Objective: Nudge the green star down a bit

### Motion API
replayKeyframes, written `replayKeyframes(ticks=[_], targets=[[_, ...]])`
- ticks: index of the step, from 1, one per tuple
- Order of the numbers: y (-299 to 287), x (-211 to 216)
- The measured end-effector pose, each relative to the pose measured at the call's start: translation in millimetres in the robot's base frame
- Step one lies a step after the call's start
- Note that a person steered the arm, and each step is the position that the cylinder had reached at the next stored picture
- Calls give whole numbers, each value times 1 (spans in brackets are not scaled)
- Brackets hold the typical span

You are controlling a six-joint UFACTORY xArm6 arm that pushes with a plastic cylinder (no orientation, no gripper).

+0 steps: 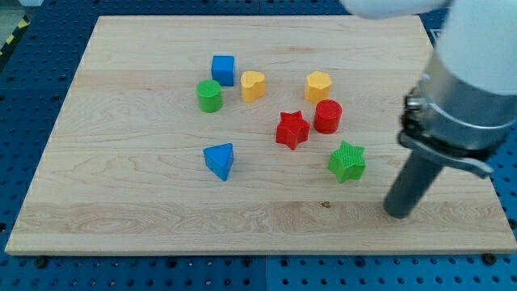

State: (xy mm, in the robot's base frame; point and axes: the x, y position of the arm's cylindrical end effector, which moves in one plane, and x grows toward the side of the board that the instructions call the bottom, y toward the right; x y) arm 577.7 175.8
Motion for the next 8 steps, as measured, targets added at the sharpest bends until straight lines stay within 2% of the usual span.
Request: replayKeyframes(ticks=[1,2,3,4,8], targets=[[30,-29],[29,-66],[-4,-97],[-35,-105],[-50,-94]])
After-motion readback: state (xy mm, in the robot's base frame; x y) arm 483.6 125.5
